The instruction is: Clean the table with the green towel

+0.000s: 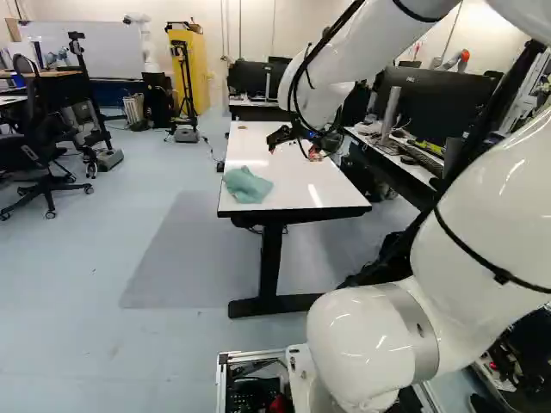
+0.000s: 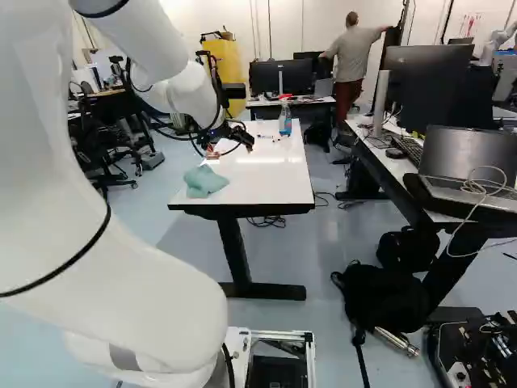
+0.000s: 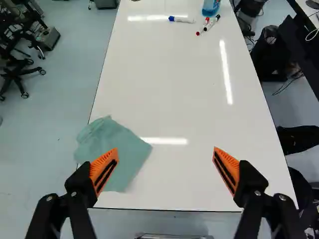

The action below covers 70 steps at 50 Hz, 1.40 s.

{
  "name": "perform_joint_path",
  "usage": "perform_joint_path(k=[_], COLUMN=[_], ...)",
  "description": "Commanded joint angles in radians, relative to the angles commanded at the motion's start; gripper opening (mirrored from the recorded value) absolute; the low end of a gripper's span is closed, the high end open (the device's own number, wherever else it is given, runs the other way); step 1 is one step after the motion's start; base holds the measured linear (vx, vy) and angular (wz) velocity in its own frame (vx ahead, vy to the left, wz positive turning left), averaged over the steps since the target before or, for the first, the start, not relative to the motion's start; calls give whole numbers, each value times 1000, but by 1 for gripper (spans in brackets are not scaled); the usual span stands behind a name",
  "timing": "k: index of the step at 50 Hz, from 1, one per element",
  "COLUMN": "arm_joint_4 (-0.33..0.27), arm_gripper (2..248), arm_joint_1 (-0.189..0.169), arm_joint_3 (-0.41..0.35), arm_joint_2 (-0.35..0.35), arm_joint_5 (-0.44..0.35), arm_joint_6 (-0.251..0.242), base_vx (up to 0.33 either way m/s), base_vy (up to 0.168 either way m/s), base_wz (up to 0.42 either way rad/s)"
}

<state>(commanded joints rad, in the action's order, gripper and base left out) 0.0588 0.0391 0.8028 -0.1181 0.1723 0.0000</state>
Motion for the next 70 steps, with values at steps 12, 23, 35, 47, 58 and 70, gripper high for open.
perform_joint_path(k=[12,23,35,47,58,70], arm_joint_4=[-3,-6,-10,-16,-21,-28], arm_gripper=[247,247,247,247,247,247], arm_joint_1=[-2,-4,-7,-10,-14,-19], arm_joint_3=[-32,-71,-124,-189,-258,-343], arm_joint_2=[-7,-16,-28,-43,-58,-77], arm_joint_5=[-47,-104,-181,-277,-377,-501], arm_joint_6=[0,0,0,0,0,0], base_vx=[0,0,0,0,0,0], base_vy=[0,0,0,0,0,0], base_wz=[0,0,0,0,0,0])
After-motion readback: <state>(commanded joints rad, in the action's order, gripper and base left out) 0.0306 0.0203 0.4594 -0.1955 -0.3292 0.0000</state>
